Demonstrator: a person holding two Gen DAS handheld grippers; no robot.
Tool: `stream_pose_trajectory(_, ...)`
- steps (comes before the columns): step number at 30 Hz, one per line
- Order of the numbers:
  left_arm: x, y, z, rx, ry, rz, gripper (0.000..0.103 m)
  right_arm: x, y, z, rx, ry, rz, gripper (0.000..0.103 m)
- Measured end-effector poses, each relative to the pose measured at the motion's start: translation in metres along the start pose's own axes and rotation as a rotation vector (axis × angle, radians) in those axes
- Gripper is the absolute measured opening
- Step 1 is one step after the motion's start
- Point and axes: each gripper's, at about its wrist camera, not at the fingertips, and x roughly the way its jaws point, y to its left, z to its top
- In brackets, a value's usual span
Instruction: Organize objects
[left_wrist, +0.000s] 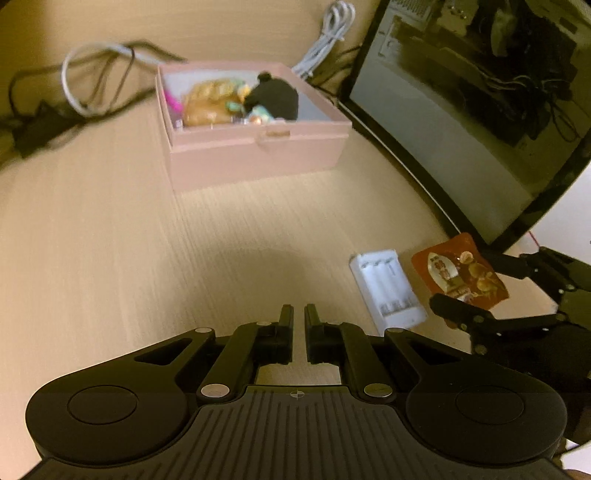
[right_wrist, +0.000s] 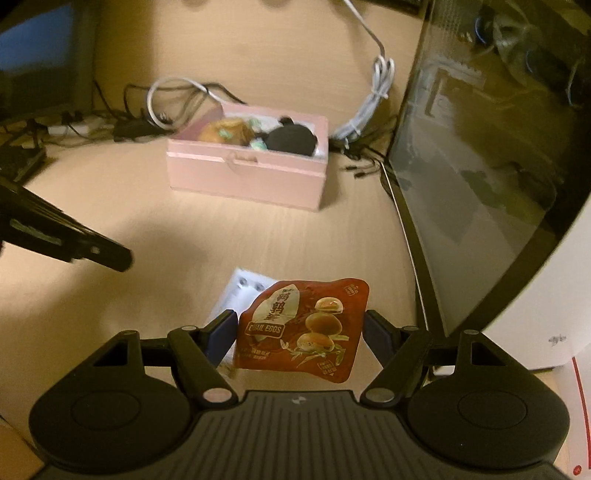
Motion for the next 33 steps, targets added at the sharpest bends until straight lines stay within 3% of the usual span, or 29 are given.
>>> stream_pose_trajectory(6, 0.013, -0.001, -0.007, -0.018, 0.029, -0.028, 0.012, 0.010, -0.008, -0.008, 0.053, 0.020, -0.051, 0.081)
stream_pose_trajectory(10, 0.012, 0.004, -0.011, -0.027, 0.021, -0.012, 0.013, 0.006, -0.005, 0.000, 0.104, -0.028, 0.042, 0.083)
stream_pose_trajectory(16, -0.002, 0.011, -0.015, -0.007, -0.011, 0.022, 0.013, 0.037, 0.016, 0.007, 0.126, 0.036, 0.131, 0.082)
stream_pose_trajectory(18, -0.007, 0.013, -0.016, -0.002, -0.017, 0.029, 0.013, 0.047, 0.021, 0.007, 0.105, 0.069, 0.129, 0.065)
stream_pose_trajectory(19, -0.009, 0.015, -0.017, -0.004, -0.019, 0.030, 0.013, 0.049, 0.023, 0.008, 0.100, 0.084, 0.133, 0.051)
stream_pose_trajectory(21, -0.012, 0.018, -0.018, -0.012, -0.019, 0.023, 0.013, 0.049, 0.022, 0.010, 0.098, 0.098, 0.144, 0.048)
stream_pose_trajectory(27, 0.004, -0.002, -0.011, 0.004, 0.050, -0.101, 0.013, 0.012, 0.006, 0.006, 0.093, 0.050, 0.112, 0.047)
stream_pose_trajectory(33, 0.032, -0.064, 0.009, 0.206, 0.058, -0.254, 0.014, -0.025, -0.040, -0.029, 0.209, 0.049, -0.046, 0.047)
